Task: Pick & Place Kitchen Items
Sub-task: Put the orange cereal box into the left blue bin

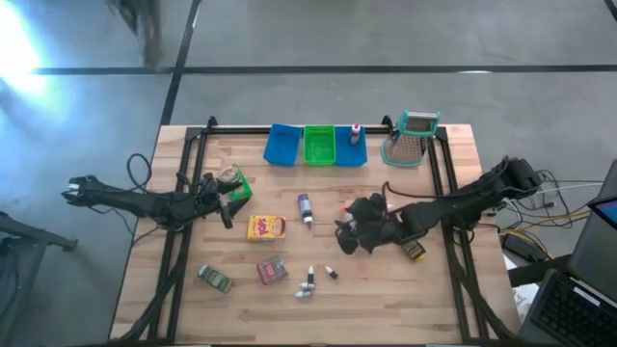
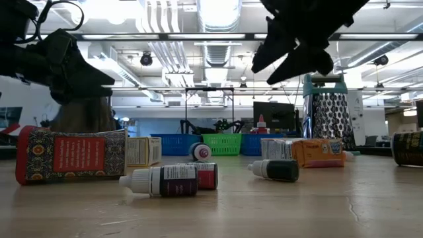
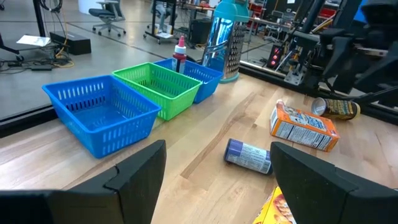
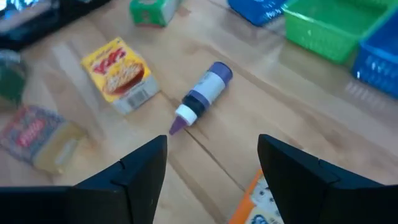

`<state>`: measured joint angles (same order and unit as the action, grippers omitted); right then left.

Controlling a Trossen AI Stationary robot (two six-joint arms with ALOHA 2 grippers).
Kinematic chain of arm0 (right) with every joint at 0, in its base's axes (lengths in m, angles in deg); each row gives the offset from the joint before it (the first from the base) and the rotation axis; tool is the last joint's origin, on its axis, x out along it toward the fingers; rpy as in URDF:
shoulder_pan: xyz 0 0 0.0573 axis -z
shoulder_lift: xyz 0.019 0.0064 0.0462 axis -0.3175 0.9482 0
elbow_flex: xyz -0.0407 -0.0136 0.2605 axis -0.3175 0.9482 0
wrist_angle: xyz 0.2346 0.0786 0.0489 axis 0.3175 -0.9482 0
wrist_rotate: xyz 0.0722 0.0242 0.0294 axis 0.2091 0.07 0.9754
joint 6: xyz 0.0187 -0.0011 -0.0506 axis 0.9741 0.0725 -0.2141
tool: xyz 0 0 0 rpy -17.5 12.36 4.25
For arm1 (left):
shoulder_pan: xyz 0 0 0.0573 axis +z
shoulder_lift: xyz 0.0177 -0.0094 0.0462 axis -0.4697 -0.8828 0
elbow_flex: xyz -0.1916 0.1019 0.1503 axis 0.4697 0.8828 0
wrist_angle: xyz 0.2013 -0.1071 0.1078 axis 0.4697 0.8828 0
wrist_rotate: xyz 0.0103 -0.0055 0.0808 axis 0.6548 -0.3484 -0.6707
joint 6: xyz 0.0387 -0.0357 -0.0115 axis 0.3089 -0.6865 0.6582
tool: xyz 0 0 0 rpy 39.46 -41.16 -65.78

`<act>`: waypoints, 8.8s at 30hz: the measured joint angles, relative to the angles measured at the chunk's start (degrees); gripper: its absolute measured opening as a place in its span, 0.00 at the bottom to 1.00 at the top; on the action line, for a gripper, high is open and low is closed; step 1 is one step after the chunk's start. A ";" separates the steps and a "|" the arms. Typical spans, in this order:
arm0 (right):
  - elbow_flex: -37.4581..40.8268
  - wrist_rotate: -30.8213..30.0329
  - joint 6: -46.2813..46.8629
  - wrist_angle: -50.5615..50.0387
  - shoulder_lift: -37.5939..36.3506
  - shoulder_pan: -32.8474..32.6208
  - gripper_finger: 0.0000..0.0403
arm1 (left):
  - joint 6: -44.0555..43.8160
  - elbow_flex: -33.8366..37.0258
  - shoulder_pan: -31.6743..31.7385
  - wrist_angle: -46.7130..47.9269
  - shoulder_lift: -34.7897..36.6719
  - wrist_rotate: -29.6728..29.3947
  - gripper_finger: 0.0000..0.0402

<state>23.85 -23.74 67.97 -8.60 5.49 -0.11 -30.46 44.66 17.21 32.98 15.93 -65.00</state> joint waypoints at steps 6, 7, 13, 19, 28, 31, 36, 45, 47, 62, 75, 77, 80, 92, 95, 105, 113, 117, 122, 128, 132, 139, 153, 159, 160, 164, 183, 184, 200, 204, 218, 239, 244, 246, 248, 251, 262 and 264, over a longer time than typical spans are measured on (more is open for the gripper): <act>-2.04 -1.39 3.51 -5.33 3.24 0.13 0.73 | 0.00 0.00 0.00 -0.01 -0.02 -0.02 0.73; -3.00 -1.44 4.21 -7.16 3.87 0.11 0.76 | 0.00 0.00 0.02 -0.04 -0.04 0.01 0.73; -10.85 -2.30 16.10 -26.97 8.77 -0.20 0.96 | 0.00 0.00 0.02 0.34 -0.20 -0.02 0.73; -18.26 -1.99 32.51 -43.66 15.99 -1.89 0.97 | 0.00 0.00 0.02 0.58 -0.17 -0.02 0.73; -22.17 -0.38 33.34 -45.21 19.66 -3.21 0.97 | 0.00 0.00 0.02 0.95 -0.17 -0.02 0.73; -21.12 0.01 34.83 -44.43 19.14 -3.83 0.97 | 0.00 0.00 0.02 0.93 -0.17 -0.02 0.73; -18.51 0.48 40.65 -43.61 18.45 -5.16 0.99 | 0.00 0.00 0.02 0.93 -0.17 -0.02 0.73; -14.76 2.03 40.87 -36.27 18.20 -5.14 0.99 | 0.00 0.00 0.02 0.91 -0.17 -0.02 0.73; -14.23 2.11 40.66 -35.69 18.18 -5.14 0.99 | 0.00 0.00 0.02 0.91 -0.17 -0.02 0.73; -8.99 3.41 39.52 -26.71 18.07 -5.14 0.99 | 0.00 0.00 0.01 0.88 -0.17 -0.02 0.73; -8.83 3.11 39.32 -26.02 18.07 -5.12 0.99 | 0.00 0.00 0.02 0.91 -0.17 -0.02 0.73; -9.00 2.95 39.25 -26.40 18.07 -5.12 0.99 | 0.00 0.00 0.02 0.91 -0.17 -0.02 0.73; -9.19 2.85 39.38 -27.71 18.07 -5.14 0.99 | 0.00 0.00 0.02 0.91 -0.17 -0.02 0.73; -9.21 0.02 41.23 -29.69 17.46 -6.26 0.99 | 0.00 0.00 0.00 0.91 -0.17 0.00 0.73; -9.21 0.03 41.89 -30.23 17.44 -6.28 0.99 | 0.00 0.00 0.02 0.97 -0.16 0.01 0.73; -8.99 1.26 41.96 -29.63 17.87 -6.37 0.99 | 0.00 0.00 0.00 0.99 -0.15 0.01 0.73; -7.61 1.27 41.81 -27.80 17.87 -6.37 0.99 | 0.00 0.00 0.02 0.99 -0.15 0.01 0.73; -6.64 1.46 41.79 -26.01 17.89 -6.37 0.99 | 0.00 0.00 0.01 0.99 -0.15 0.00 0.73; -5.11 1.41 41.52 -23.21 17.98 -6.37 0.99 | 0.00 0.00 0.01 1.00 -0.15 0.00 0.73; -3.07 1.32 40.96 -19.62 17.98 -6.28 0.99 | 0.00 0.00 0.02 1.02 -0.15 0.01 0.73; -1.63 1.26 40.67 -17.72 17.98 -6.26 0.99 | 0.00 0.00 0.00 1.02 -0.15 0.01 0.73; 1.87 1.47 39.23 -12.67 17.98 -6.23 0.99 | 0.00 0.00 0.00 1.02 -0.15 0.00 0.73; 2.86 1.16 35.81 -12.54 17.98 -6.12 0.99 | 0.00 0.00 0.01 1.02 -0.15 0.01 0.73; 2.60 0.76 34.88 -12.67 18.09 -6.10 0.99 | 0.00 0.00 0.00 1.03 -0.15 0.00 0.73; 2.60 0.71 34.81 -12.66 18.09 -6.07 0.99 | 0.00 0.00 0.00 1.04 -0.15 0.01 0.73; 2.51 0.37 32.96 -12.63 18.01 -6.04 0.99 | 0.00 0.00 0.00 1.04 -0.15 0.00 0.73; 0.98 12.01 15.40 -17.62 2.69 -5.37 0.72 | 0.00 0.00 0.02 1.52 -0.15 -0.01 0.73; 0.98 13.30 14.63 -18.20 1.27 -5.17 0.71 | 0.00 0.00 0.01 1.53 -0.15 0.01 0.73; -15.32 29.29 -5.82 -39.45 -5.85 8.37 0.73 | 0.00 0.00 0.00 1.93 -0.17 0.01 0.73; -24.06 29.39 -10.45 -49.21 -0.75 9.97 0.70 | 0.00 0.00 0.00 1.96 -0.17 0.00 0.73; -42.53 35.29 -27.50 -69.62 20.63 11.51 0.74 | 0.00 -0.02 0.02 2.02 -0.17 -0.02 0.73; -47.37 41.24 -41.22 -71.27 32.82 12.83 0.77 | 0.00 -0.02 0.00 2.04 -0.17 0.00 0.73; -47.34 42.21 -42.57 -71.27 34.79 12.78 0.74 | 0.00 -0.02 0.00 2.03 -0.17 -0.01 0.73; -47.41 42.27 -42.71 -71.32 35.06 12.80 0.73 | 0.00 -0.02 0.01 2.02 -0.17 -0.02 0.73; -47.57 42.24 -42.77 -71.33 35.46 12.85 0.73 | 0.00 -0.02 0.01 2.04 -0.16 0.01 0.73; -47.52 41.36 -42.38 -71.24 35.45 12.84 0.76 | 0.00 -0.02 0.00 2.04 -0.16 0.00 0.73; -48.51 38.75 -42.65 -70.81 35.43 12.23 0.89 | 0.00 -0.02 0.00 2.04 -0.17 0.00 0.73; -48.72 38.39 -42.64 -70.81 35.38 11.98 0.89 | 0.00 -0.02 0.00 2.04 -0.17 -0.02 0.73</act>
<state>-24.87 14.65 25.33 -79.42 40.87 11.87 -30.46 44.64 17.21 35.03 15.75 -65.01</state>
